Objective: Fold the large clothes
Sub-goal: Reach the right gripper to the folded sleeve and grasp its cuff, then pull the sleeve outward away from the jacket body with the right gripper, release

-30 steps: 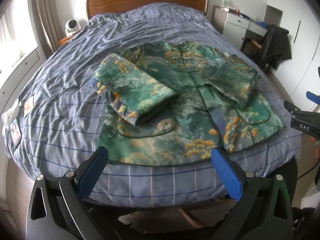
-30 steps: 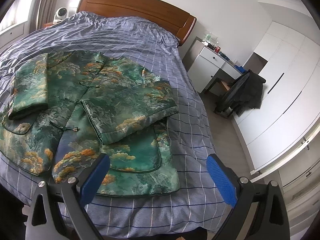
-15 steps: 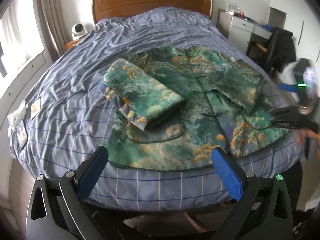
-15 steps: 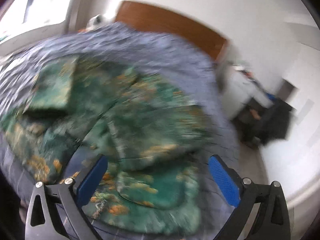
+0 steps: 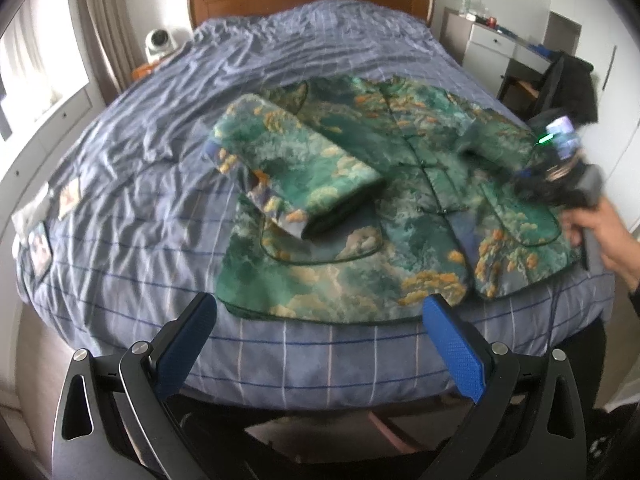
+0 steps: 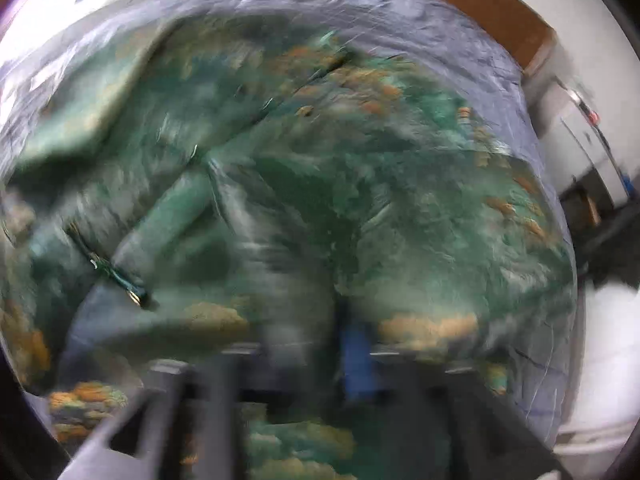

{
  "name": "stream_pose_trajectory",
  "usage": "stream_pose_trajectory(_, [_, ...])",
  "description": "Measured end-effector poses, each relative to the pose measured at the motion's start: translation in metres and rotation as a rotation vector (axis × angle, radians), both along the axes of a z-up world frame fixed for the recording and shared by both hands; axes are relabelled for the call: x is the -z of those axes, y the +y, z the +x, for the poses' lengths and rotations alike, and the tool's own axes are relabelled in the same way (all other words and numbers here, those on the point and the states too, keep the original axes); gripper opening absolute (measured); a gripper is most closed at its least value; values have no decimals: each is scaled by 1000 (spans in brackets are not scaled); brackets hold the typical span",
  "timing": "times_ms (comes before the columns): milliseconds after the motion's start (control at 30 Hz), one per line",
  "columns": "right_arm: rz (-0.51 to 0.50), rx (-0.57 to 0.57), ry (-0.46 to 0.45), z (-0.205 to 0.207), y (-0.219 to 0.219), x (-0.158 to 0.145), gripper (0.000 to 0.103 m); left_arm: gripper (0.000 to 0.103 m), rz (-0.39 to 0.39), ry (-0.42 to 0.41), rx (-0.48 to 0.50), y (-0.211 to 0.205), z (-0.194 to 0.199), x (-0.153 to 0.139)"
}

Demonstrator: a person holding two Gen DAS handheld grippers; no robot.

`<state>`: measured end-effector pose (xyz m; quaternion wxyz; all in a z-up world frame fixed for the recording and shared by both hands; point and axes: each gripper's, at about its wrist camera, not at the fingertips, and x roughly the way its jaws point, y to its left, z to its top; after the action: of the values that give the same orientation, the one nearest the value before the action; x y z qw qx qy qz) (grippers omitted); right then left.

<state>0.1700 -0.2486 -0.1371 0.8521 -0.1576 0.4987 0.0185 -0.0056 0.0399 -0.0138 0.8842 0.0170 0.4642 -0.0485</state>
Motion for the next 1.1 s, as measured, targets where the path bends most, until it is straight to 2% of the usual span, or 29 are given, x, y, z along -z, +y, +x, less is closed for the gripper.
stream_pose_trajectory(200, [94,198,-289,-48,-64,-99,12,102,-34,-27,20,-2,5,0])
stream_pose_trajectory(300, [134,366,-439,-76,-124,-146,12,102,-15,-18,44,-6,11,4])
stream_pose_trajectory(400, [143,556,-538,-105,-188,-171,12,102,-9,-12,62,-7,14,7])
stream_pose_trajectory(500, [145,710,-530,-120,-246,-160,12,102,2,-15,77,-7,18,7])
stream_pose_trajectory(600, [150,840,-448,-123,-293,-120,12,102,34,-30,105,-9,23,4])
stream_pose_trajectory(700, [177,929,-368,-128,-317,-75,12,102,84,-34,131,-10,31,4])
stream_pose_trajectory(800, [219,994,-326,-137,-329,-40,14,102,151,-48,163,-9,41,5])
stream_pose_trajectory(867, [219,1030,-308,-139,-328,-24,24,102,194,-83,202,-9,47,5])
stream_pose_trajectory(933, [159,1063,-278,-141,-328,-11,58,102,248,-108,234,-10,54,7])
stream_pose_trajectory(1000, [136,1073,-272,-147,-326,-5,60,102,306,-137,279,-12,64,12])
stream_pose_trajectory(1100, [157,1048,-278,-168,-311,-8,60,102,353,-140,375,-21,81,28])
